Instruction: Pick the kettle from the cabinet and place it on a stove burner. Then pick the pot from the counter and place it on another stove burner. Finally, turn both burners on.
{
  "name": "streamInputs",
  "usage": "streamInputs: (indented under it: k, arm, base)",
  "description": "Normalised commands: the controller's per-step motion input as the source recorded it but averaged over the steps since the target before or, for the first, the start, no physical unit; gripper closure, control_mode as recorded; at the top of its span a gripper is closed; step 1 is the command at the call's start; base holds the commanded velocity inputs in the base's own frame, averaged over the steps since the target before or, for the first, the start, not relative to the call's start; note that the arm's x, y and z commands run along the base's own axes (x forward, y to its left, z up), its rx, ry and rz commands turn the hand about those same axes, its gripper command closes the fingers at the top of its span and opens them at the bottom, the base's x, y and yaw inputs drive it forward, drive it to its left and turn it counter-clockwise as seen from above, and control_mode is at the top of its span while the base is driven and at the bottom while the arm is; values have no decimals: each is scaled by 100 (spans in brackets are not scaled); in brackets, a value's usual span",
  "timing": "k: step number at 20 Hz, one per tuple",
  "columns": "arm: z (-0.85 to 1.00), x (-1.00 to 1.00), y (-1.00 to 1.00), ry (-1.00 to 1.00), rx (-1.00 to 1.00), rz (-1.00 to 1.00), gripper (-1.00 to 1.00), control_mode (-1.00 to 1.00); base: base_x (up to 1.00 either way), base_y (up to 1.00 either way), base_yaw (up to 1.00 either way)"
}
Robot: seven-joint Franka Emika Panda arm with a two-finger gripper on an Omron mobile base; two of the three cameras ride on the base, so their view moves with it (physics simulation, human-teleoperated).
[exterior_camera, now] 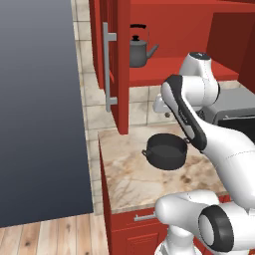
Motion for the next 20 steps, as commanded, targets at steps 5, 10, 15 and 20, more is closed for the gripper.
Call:
streamInputs:
  k: [5, 10, 15, 20]
  arm:
    - [0, -1, 0, -4, 0, 0, -100, -100]
    - [6, -2, 0, -15, 0, 0, -100, -100]
    - [9, -4, -2, -20, 0, 4, -100, -100]
    - [8, -2, -6, -18, 0, 5, -100, -100]
  base:
    - [0, 0, 0]
    - [0, 0, 0]
    - [0, 0, 0]
    - [0, 0, 0]
